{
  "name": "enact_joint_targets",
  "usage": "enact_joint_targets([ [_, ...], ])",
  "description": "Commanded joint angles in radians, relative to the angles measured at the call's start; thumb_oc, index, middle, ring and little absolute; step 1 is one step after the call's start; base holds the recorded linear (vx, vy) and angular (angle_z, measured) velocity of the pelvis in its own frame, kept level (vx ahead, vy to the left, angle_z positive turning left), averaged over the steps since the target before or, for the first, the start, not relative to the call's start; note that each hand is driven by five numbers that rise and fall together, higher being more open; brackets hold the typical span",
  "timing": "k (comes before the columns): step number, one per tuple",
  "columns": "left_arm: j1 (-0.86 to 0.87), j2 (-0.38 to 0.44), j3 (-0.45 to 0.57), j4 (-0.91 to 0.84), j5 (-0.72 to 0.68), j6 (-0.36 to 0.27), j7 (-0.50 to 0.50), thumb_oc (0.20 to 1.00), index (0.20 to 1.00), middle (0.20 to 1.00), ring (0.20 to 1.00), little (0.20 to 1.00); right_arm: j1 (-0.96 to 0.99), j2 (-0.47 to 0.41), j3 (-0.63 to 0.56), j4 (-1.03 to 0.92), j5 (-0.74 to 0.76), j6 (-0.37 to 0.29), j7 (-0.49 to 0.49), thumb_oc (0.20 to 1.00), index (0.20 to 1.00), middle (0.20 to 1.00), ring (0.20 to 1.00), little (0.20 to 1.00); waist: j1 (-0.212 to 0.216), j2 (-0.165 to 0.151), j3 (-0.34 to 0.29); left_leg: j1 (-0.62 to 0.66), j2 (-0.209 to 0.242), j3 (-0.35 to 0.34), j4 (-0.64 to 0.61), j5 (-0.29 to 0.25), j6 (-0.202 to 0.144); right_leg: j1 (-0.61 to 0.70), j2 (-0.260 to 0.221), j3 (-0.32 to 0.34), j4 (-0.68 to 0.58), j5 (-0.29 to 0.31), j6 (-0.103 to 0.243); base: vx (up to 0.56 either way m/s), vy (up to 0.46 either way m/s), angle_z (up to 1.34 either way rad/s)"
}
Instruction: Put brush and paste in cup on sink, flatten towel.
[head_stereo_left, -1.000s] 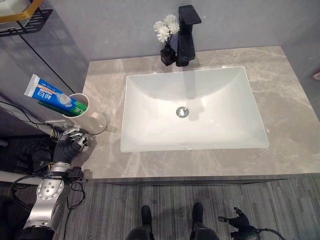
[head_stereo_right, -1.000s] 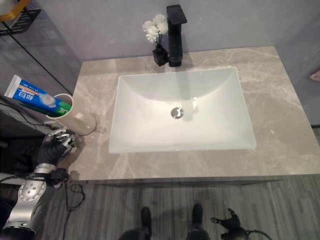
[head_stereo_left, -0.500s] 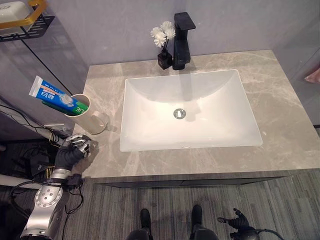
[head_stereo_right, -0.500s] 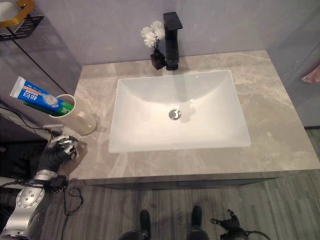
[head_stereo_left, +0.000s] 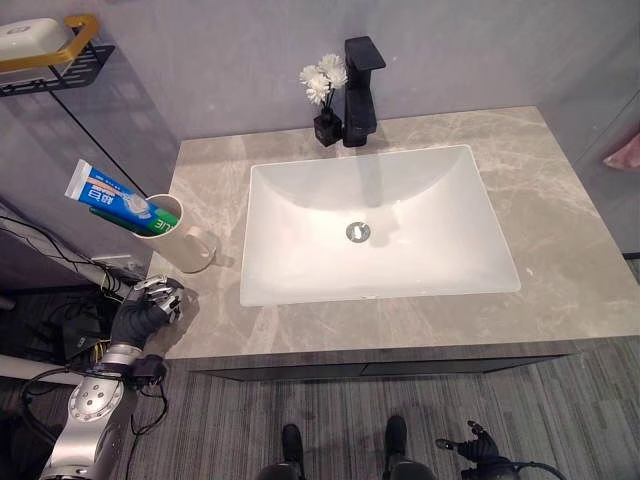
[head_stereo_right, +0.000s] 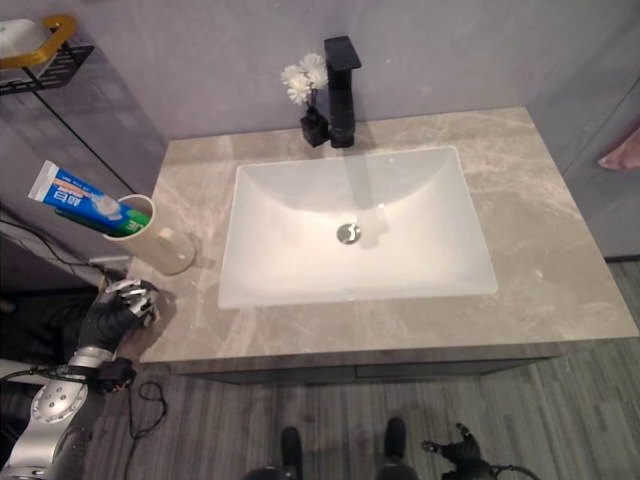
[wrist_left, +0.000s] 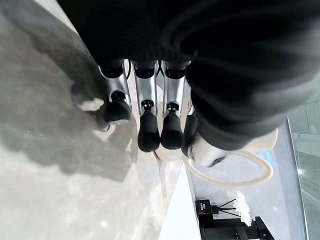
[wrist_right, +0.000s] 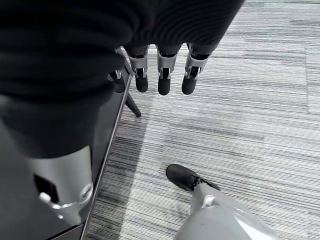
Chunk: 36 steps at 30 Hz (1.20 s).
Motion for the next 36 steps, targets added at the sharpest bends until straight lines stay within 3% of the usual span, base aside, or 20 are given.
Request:
enact_joint_targets([
  [1, -0.018, -0.009, 0.007, 0.039, 0.004, 0.004, 0.024, 0.200, 0.200, 0.200, 0.200, 0.200, -0.021, 0.006, 0.023, -0.009, 0.010, -0.005, 0.001, 1.000, 1.000, 1.000, 1.000, 1.000, -0.019, -0.023, 0.041, -0.054, 0.031, -0.036, 0.002, 0.057, -0.018, 0.035, -0.056, 0.060, 0.001, 0.004, 0.045, -0.01, 0.000, -0.05],
  [17, -0.154, 0.012, 0.031, 0.067, 0.027, -0.017, 0.107, 0.200, 0.200, 0.200, 0.200, 0.200, -0.046, 0.001, 0.028, -0.007, 0.031, -0.002, -0.009, 1.000, 1.000, 1.000, 1.000, 1.000, -0.030, -0.028, 0.075, -0.125, 0.023, -0.015, 0.002, 0.066, -0.017, -0.062, -0.062, 0.096, 0.001, 0.038, 0.055, 0.00, 0.005, -0.04],
  [36, -0.440, 0.183, 0.007, 0.266, 0.006, -0.042, 0.204, 0.200, 0.200, 0.200, 0.200, 0.200, -0.054, -0.014, 0.077, -0.049, 0.033, -0.011, -0.006, 1.000, 1.000, 1.000, 1.000, 1.000, -0.058, -0.057, 0.098, -0.161, 0.035, 0.005, 0.002, 0.069, -0.021, -0.123, -0.057, 0.129, 0.001, 0.055, 0.064, 0.00, 0.004, -0.06],
])
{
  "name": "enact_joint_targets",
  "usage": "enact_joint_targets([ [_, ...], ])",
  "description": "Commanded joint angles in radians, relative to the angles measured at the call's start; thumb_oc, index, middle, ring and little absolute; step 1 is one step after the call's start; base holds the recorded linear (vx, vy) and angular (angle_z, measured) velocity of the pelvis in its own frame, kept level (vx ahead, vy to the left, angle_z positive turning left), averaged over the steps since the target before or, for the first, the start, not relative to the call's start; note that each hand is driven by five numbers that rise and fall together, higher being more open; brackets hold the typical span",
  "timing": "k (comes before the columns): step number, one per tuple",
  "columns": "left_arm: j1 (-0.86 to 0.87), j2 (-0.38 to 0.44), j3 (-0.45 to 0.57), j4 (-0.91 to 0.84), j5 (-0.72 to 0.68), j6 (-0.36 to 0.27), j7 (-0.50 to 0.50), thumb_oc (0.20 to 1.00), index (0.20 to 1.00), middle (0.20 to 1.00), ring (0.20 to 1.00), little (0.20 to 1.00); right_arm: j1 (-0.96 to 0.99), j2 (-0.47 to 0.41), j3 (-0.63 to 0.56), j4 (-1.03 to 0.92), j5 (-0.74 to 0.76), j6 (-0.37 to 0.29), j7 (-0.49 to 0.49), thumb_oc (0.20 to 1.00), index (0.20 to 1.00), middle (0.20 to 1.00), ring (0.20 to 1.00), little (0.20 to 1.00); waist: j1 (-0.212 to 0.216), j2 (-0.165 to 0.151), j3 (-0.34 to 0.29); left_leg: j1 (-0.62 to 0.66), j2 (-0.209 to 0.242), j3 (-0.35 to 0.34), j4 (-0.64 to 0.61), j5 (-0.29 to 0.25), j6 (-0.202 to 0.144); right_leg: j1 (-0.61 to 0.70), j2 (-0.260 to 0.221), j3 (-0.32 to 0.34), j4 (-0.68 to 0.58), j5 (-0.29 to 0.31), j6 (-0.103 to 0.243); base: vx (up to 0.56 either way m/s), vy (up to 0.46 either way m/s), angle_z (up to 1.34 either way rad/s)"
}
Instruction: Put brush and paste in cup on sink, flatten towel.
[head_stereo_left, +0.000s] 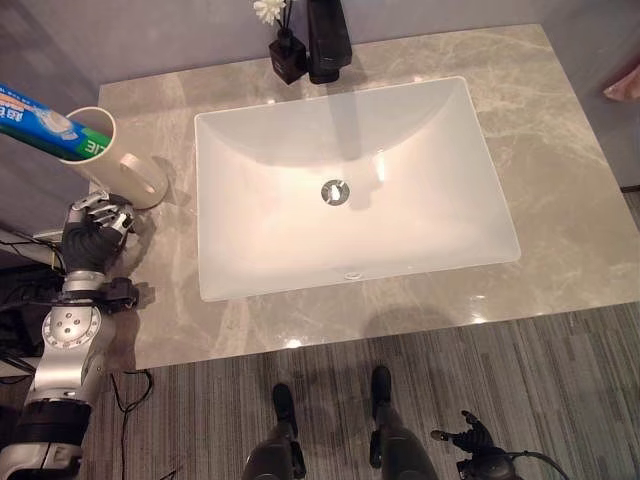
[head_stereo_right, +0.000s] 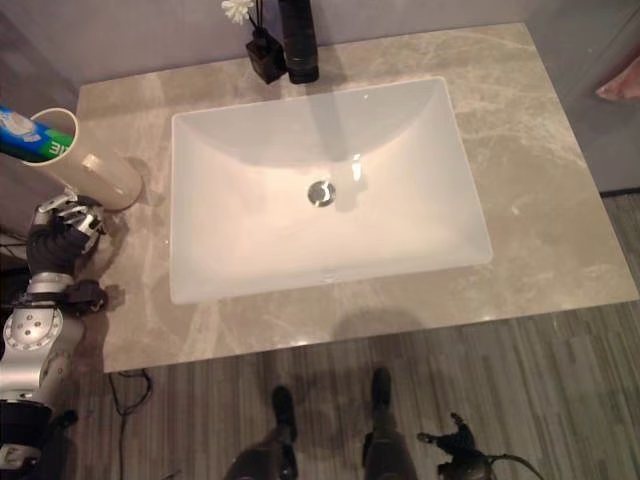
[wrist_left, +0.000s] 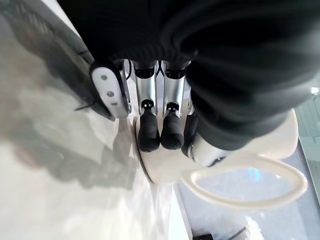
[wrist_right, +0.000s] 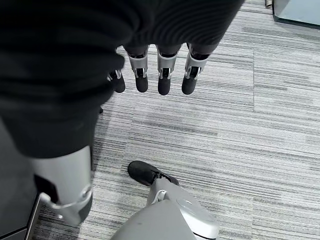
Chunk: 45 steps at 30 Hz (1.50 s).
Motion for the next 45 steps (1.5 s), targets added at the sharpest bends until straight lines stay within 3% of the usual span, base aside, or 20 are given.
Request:
enact_joint_targets([
  [1, -0.055, 0.064, -0.028, 0.091, -0.001, 0.002, 0.022, 0.200, 0.200, 0.200, 0.200, 0.200, -0.024, -0.011, 0.035, -0.029, 0.031, -0.008, -0.003, 1.000, 1.000, 1.000, 1.000, 1.000, -0.032, -0.010, 0.017, -0.028, 0.039, -0.067, 0.002, 0.055, -0.024, 0.056, -0.059, 0.051, -0.001, 0.009, 0.067, 0.00, 0.000, 0.00],
  [13, -0.194, 0.124, -0.096, 0.194, -0.050, 0.009, 0.029, 0.200, 0.200, 0.200, 0.200, 0.200, -0.026, -0.016, 0.060, -0.025, 0.034, -0.006, 0.005, 1.000, 1.000, 1.000, 1.000, 1.000, -0.045, -0.020, 0.017, -0.018, 0.046, -0.052, 0.002, 0.052, -0.027, 0.053, -0.056, 0.062, -0.001, 0.013, 0.070, 0.01, 0.000, -0.02],
  [26, 0.085, 0.084, 0.031, 0.033, -0.009, 0.016, -0.023, 0.200, 0.200, 0.200, 0.200, 0.200, -0.017, -0.018, 0.032, -0.040, 0.032, -0.013, 0.019, 1.000, 1.000, 1.000, 1.000, 1.000, -0.014, -0.010, -0.018, 0.002, 0.048, -0.068, 0.002, 0.050, -0.029, 0.087, -0.055, 0.034, -0.001, -0.004, 0.064, 0.02, -0.006, -0.03],
  [33, 0.110, 0.088, 0.057, 0.023, -0.005, 0.017, -0.016, 0.200, 0.200, 0.200, 0.200, 0.200, -0.001, -0.038, 0.043, -0.118, 0.021, -0.025, 0.028, 1.000, 1.000, 1.000, 1.000, 1.000, -0.013, -0.012, -0.016, -0.014, 0.047, -0.074, 0.002, 0.053, -0.030, 0.077, -0.053, 0.029, -0.001, -0.003, 0.064, -0.01, -0.003, 0.05],
  [45, -0.067, 0.102, -0.055, 0.093, -0.043, 0.022, 0.007, 0.200, 0.200, 0.200, 0.200, 0.200, 0.025, -0.060, 0.051, -0.138, 0.026, -0.025, 0.032, 1.000, 1.000, 1.000, 1.000, 1.000, -0.027, -0.009, 0.016, -0.050, 0.042, -0.081, 0.002, 0.057, -0.027, 0.046, -0.060, 0.027, -0.001, 0.011, 0.072, -0.01, 0.001, 0.02],
])
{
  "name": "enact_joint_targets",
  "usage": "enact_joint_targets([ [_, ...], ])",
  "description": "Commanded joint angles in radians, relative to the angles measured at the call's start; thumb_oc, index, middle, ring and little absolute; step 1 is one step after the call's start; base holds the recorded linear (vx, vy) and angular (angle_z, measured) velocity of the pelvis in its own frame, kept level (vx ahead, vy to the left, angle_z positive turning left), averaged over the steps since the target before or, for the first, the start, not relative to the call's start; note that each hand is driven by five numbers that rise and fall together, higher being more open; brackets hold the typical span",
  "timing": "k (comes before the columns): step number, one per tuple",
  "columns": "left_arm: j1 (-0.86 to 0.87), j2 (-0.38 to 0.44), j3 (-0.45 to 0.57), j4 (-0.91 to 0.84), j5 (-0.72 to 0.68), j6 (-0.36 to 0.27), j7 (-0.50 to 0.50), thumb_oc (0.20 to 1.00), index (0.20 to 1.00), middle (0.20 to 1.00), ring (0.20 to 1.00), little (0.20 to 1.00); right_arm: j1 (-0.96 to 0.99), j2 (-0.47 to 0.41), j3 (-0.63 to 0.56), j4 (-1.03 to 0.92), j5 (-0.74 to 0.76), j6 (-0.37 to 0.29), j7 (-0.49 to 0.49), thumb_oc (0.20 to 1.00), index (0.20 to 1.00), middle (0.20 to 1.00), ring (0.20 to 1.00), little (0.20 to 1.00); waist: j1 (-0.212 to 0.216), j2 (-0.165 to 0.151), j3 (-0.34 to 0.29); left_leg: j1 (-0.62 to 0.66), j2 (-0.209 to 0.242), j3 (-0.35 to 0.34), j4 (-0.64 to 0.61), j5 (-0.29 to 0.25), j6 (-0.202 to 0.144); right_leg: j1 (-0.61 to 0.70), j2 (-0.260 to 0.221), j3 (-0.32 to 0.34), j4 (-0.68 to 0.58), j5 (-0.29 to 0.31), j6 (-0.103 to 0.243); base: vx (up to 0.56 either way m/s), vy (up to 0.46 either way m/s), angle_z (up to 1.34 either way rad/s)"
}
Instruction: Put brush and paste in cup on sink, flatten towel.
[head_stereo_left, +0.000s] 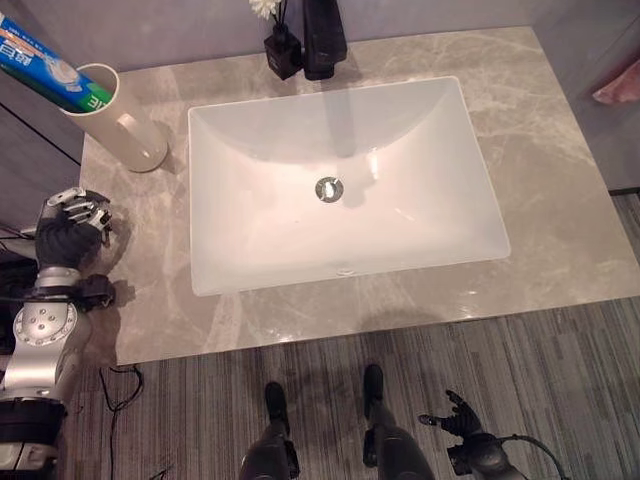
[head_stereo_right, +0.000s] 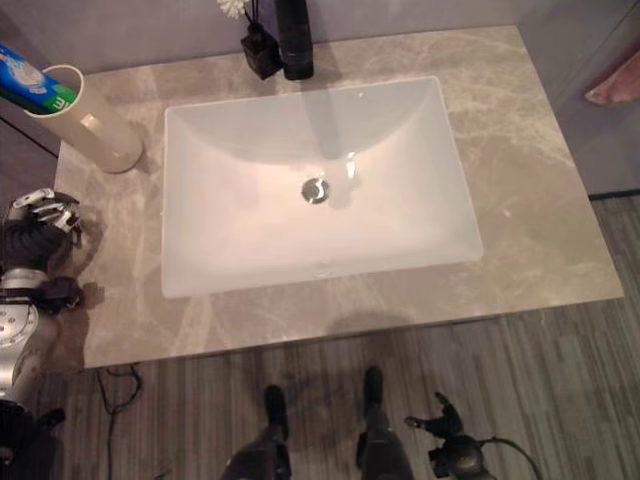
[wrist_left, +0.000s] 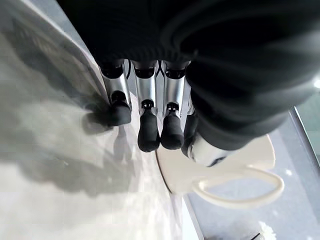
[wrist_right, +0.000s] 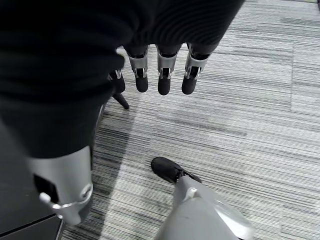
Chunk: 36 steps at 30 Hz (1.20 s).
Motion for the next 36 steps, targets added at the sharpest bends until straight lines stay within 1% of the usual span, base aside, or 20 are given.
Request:
enact_joint_targets([
  [1, -0.088, 0.022, -0.059, 0.089, -0.031, -0.004, 0.014, 0.200, 0.200, 0.200, 0.200, 0.200, 0.012, -0.049, 0.013, -0.023, 0.026, -0.003, 0.010, 1.000, 1.000, 1.000, 1.000, 1.000, -0.031, 0.006, 0.033, -0.033, 0.021, -0.078, 0.003, 0.041, -0.017, 0.062, -0.082, 0.030, -0.001, -0.001, 0.091, 0.00, 0.000, 0.00],
  [6, -0.197, 0.022, -0.125, 0.157, -0.023, 0.007, 0.032, 0.200, 0.200, 0.200, 0.200, 0.200, -0.001, -0.050, 0.039, -0.016, 0.020, 0.001, 0.013, 1.000, 1.000, 1.000, 1.000, 1.000, -0.039, 0.007, 0.039, -0.040, 0.019, -0.075, 0.003, 0.041, -0.016, 0.051, -0.083, 0.036, -0.001, 0.002, 0.094, 0.00, 0.000, 0.00],
  [10, -0.288, 0.049, -0.161, 0.210, -0.017, 0.011, 0.056, 0.200, 0.200, 0.200, 0.200, 0.200, -0.007, -0.050, 0.051, -0.019, 0.026, 0.000, 0.014, 1.000, 1.000, 1.000, 1.000, 1.000, -0.047, 0.002, 0.038, -0.044, 0.024, -0.070, 0.003, 0.042, -0.018, 0.043, -0.078, 0.042, -0.001, 0.005, 0.094, 0.00, 0.000, 0.00],
  [17, -0.400, 0.084, -0.215, 0.282, -0.004, 0.016, 0.070, 0.200, 0.200, 0.200, 0.200, 0.200, -0.010, -0.052, 0.059, 0.005, 0.033, 0.002, 0.013, 1.000, 1.000, 1.000, 1.000, 1.000, -0.054, -0.002, 0.034, -0.046, 0.030, -0.068, 0.003, 0.043, -0.020, 0.039, -0.075, 0.045, -0.001, 0.004, 0.095, 0.00, 0.000, 0.00],
  [24, -0.498, 0.090, -0.267, 0.342, 0.005, 0.020, 0.084, 0.200, 0.200, 0.200, 0.200, 0.200, -0.014, -0.054, 0.066, 0.018, 0.039, 0.002, 0.014, 1.000, 1.000, 1.000, 1.000, 1.000, -0.061, -0.005, 0.032, -0.050, 0.033, -0.073, 0.003, 0.045, -0.020, 0.036, -0.074, 0.045, -0.001, 0.004, 0.096, 0.00, 0.000, 0.00],
  [30, -0.463, 0.096, -0.254, 0.327, 0.008, 0.021, 0.071, 0.200, 0.200, 0.200, 0.200, 0.200, -0.008, -0.051, 0.067, 0.009, 0.043, 0.000, 0.020, 1.000, 1.000, 1.000, 1.000, 1.000, -0.059, -0.007, 0.032, -0.053, 0.031, -0.076, 0.003, 0.044, -0.019, 0.034, -0.075, 0.043, -0.001, 0.005, 0.096, 0.00, 0.000, 0.00],
  [34, -0.438, 0.124, -0.236, 0.365, 0.014, 0.027, 0.062, 0.200, 0.200, 0.200, 0.200, 0.200, -0.005, -0.058, 0.065, 0.002, 0.042, -0.003, 0.023, 1.000, 1.000, 1.000, 1.000, 1.000, -0.056, -0.009, 0.031, -0.053, 0.031, -0.076, 0.003, 0.044, -0.018, 0.033, -0.075, 0.044, -0.001, 0.007, 0.096, 0.00, 0.000, 0.00],
  [36, -0.430, 0.150, -0.227, 0.375, 0.026, 0.029, 0.058, 0.200, 0.200, 0.200, 0.200, 0.200, -0.003, -0.060, 0.062, 0.001, 0.042, -0.005, 0.024, 1.000, 1.000, 1.000, 1.000, 1.000, -0.054, -0.009, 0.031, -0.055, 0.030, -0.076, 0.003, 0.044, -0.018, 0.032, -0.075, 0.042, -0.001, 0.006, 0.097, 0.00, 0.000, 0.00],
])
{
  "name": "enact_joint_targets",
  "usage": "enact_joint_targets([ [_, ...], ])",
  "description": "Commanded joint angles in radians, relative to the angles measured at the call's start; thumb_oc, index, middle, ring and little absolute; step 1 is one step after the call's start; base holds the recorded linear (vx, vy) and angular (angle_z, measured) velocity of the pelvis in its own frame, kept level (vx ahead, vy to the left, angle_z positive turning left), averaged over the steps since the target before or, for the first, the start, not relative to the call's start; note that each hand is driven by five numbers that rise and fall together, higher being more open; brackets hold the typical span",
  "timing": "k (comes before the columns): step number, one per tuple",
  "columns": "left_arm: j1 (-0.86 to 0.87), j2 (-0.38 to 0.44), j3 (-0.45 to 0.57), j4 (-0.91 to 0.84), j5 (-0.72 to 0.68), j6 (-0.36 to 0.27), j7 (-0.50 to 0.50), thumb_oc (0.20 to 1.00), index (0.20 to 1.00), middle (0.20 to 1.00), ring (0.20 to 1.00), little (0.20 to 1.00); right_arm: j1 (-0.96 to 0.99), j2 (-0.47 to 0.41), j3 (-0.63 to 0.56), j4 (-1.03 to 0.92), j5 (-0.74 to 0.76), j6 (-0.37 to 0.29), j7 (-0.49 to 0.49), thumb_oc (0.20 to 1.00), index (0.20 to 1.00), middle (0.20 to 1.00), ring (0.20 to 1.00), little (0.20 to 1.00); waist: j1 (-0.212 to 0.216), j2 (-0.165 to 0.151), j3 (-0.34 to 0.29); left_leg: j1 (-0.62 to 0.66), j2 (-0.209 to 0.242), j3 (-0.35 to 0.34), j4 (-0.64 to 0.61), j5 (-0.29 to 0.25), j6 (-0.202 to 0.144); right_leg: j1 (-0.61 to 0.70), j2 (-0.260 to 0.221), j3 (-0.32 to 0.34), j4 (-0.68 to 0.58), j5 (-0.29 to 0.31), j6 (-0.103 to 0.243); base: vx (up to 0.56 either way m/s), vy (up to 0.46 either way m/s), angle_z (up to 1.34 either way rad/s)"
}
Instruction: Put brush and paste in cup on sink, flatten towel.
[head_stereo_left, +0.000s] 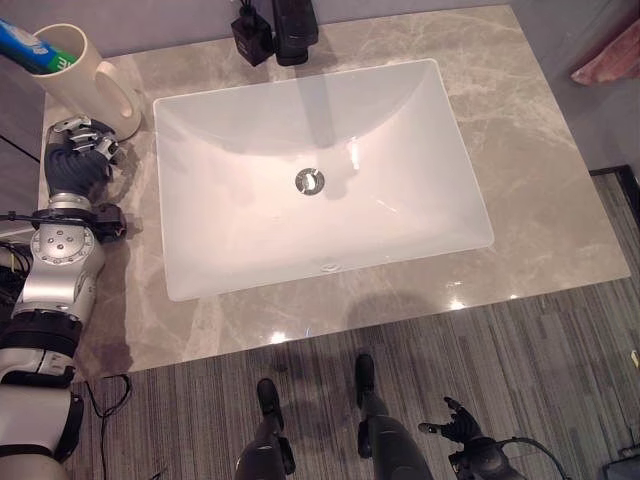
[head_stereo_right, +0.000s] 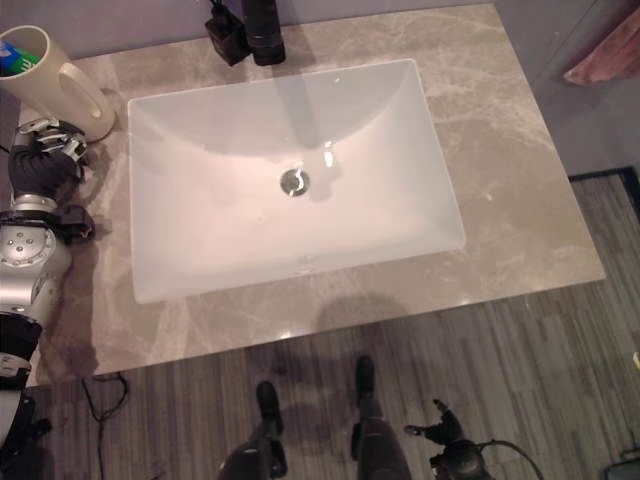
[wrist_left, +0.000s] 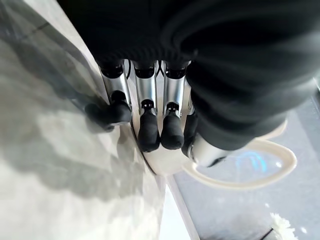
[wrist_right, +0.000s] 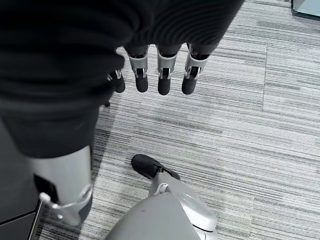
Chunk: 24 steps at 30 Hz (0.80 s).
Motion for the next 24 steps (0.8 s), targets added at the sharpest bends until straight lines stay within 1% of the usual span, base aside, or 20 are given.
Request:
enact_joint_targets([
  [1, 0.006, 0.107, 0.010, 0.060, 0.019, 0.012, -0.013, 0.200, 0.200, 0.200, 0.200, 0.200, 0.000, -0.042, -0.006, -0.015, 0.023, -0.006, 0.006, 1.000, 1.000, 1.000, 1.000, 1.000, 0.001, 0.001, 0.028, -0.020, 0.021, -0.079, 0.003, 0.035, -0.013, 0.070, -0.085, 0.036, -0.001, -0.002, 0.101, 0.00, 0.000, 0.00],
  [3, 0.022, 0.137, 0.019, 0.068, 0.031, 0.015, -0.021, 0.200, 0.200, 0.200, 0.200, 0.200, 0.000, -0.045, -0.010, -0.010, 0.023, -0.005, 0.012, 1.000, 1.000, 1.000, 1.000, 1.000, 0.005, 0.002, 0.031, -0.022, 0.019, -0.079, 0.003, 0.036, -0.012, 0.069, -0.086, 0.035, -0.001, -0.001, 0.102, 0.00, 0.000, 0.00],
  [7, 0.023, 0.156, 0.029, 0.090, 0.037, 0.019, -0.018, 0.200, 0.200, 0.200, 0.200, 0.200, 0.002, -0.047, -0.010, -0.010, 0.022, -0.006, 0.012, 1.000, 1.000, 1.000, 1.000, 1.000, 0.006, 0.002, 0.032, -0.024, 0.018, -0.079, 0.003, 0.036, -0.012, 0.067, -0.088, 0.034, -0.001, 0.001, 0.104, 0.00, 0.000, 0.00],
  [10, 0.011, 0.151, 0.032, 0.119, 0.037, 0.018, -0.009, 0.200, 0.200, 0.200, 0.200, 0.200, 0.002, -0.047, -0.009, -0.011, 0.022, -0.006, 0.013, 1.000, 1.000, 1.000, 1.000, 1.000, 0.007, 0.002, 0.034, -0.026, 0.017, -0.080, 0.003, 0.037, -0.012, 0.068, -0.088, 0.033, -0.001, 0.001, 0.104, 0.00, 0.000, 0.00],
  [12, -0.054, 0.129, -0.005, 0.165, 0.039, 0.020, 0.007, 0.200, 0.200, 0.200, 0.200, 0.200, -0.006, -0.049, 0.001, -0.008, 0.028, -0.008, 0.015, 1.000, 1.000, 1.000, 1.000, 1.000, 0.001, 0.001, 0.036, -0.032, 0.014, -0.084, 0.003, 0.038, -0.010, 0.064, -0.090, 0.029, -0.001, 0.004, 0.105, 0.00, 0.000, 0.00],
  [16, -0.125, 0.115, -0.047, 0.220, 0.037, 0.023, 0.010, 0.200, 0.200, 0.200, 0.200, 0.200, -0.008, -0.053, 0.001, -0.028, 0.040, -0.008, 0.017, 1.000, 1.000, 1.000, 1.000, 1.000, -0.004, -0.003, 0.036, -0.039, 0.013, -0.087, 0.003, 0.038, -0.010, 0.058, -0.091, 0.028, -0.001, 0.007, 0.108, 0.00, 0.000, 0.00],
  [20, -0.211, 0.096, -0.110, 0.242, 0.040, 0.024, 0.014, 0.200, 0.200, 0.200, 0.200, 0.200, -0.012, -0.055, 0.006, -0.041, 0.052, -0.011, 0.014, 1.000, 1.000, 1.000, 1.000, 1.000, -0.016, -0.009, 0.037, -0.046, 0.012, -0.083, 0.003, 0.036, -0.008, 0.049, -0.093, 0.034, -0.001, 0.013, 0.111, 0.00, 0.000, 0.00],
  [24, -0.249, 0.079, -0.140, 0.250, 0.053, 0.025, 0.018, 0.200, 0.200, 0.200, 0.200, 0.200, -0.003, -0.049, 0.012, -0.036, 0.054, -0.011, 0.018, 1.000, 1.000, 1.000, 1.000, 1.000, -0.022, -0.013, 0.037, -0.049, 0.012, -0.079, 0.003, 0.035, -0.007, 0.042, -0.093, 0.041, -0.001, 0.016, 0.112, 0.00, 0.000, 0.00],
])
